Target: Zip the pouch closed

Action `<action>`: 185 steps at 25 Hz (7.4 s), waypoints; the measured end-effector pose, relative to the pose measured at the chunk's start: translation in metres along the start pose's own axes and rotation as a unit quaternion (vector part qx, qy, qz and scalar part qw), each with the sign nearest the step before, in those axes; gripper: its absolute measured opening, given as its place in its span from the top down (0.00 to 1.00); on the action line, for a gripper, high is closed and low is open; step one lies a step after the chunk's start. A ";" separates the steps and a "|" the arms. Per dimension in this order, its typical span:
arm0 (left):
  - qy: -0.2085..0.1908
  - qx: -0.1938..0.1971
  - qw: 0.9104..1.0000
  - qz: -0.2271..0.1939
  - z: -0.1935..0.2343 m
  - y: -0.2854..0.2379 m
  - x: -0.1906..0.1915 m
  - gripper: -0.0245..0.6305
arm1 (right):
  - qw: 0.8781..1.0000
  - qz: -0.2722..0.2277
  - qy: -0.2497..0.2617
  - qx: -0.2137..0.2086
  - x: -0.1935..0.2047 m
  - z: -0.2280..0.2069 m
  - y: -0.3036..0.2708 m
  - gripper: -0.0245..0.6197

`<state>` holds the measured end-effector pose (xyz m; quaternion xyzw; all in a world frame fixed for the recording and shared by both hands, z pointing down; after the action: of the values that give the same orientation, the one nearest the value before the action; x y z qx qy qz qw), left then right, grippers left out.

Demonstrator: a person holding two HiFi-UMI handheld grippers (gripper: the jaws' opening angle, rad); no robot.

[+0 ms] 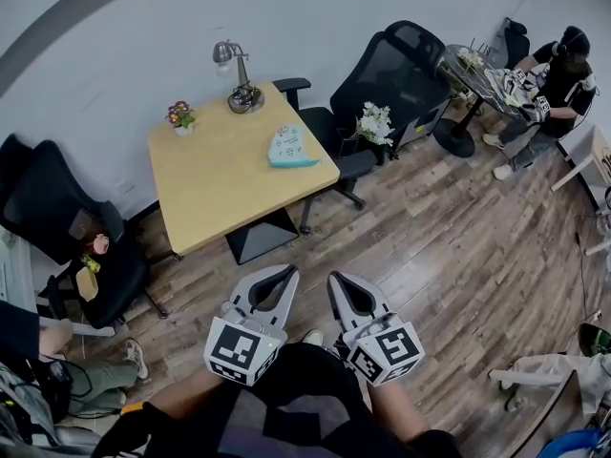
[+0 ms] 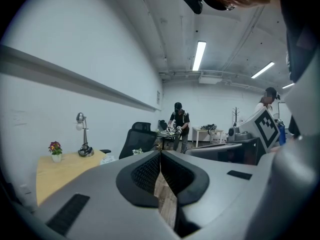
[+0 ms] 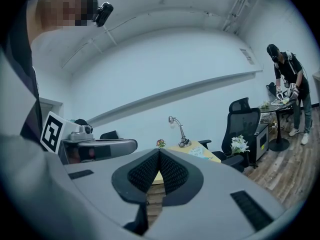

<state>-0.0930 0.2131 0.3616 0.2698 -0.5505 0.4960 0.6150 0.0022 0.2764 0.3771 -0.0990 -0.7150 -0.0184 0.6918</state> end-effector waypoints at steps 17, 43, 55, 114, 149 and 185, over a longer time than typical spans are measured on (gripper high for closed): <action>0.010 0.033 0.998 0.052 0.020 -0.082 0.007 0.94 | 0.999 0.038 -0.001 0.028 0.022 -0.061 -0.035 0.94; 0.052 0.036 0.998 0.013 0.216 -0.207 -0.067 0.94 | 0.985 0.139 0.078 0.060 -0.013 -0.164 -0.252 0.94; 0.060 -0.023 0.998 0.028 0.253 -0.252 -0.064 0.94 | 0.972 0.195 0.129 -0.010 0.018 -0.211 -0.303 0.93; 0.103 -0.106 0.976 0.158 0.273 -0.341 0.018 0.94 | 0.821 0.317 0.283 -0.380 0.094 -0.265 -0.403 0.92; 0.097 -0.083 0.979 0.156 0.286 -0.358 0.010 0.94 | 0.874 0.309 0.166 -0.336 0.068 -0.258 -0.411 0.92; 0.150 -0.167 0.967 0.123 0.326 -0.275 -0.009 0.94 | 0.889 0.320 0.203 -0.256 0.024 -0.283 -0.366 0.93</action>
<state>0.0234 -0.1760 0.4925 0.0166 -0.5559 0.5037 0.6610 0.2192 -0.1259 0.4535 -0.4902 -0.4589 0.0016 0.7410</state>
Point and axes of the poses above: the fingertips, and each gripper's own axes: y backward along the fingers, z to its left, x out of its underside, the point moved 4 cm from there along y, backward along the fingers, and after that the axes turned 14 degrees about y, right-handed, at the moved point
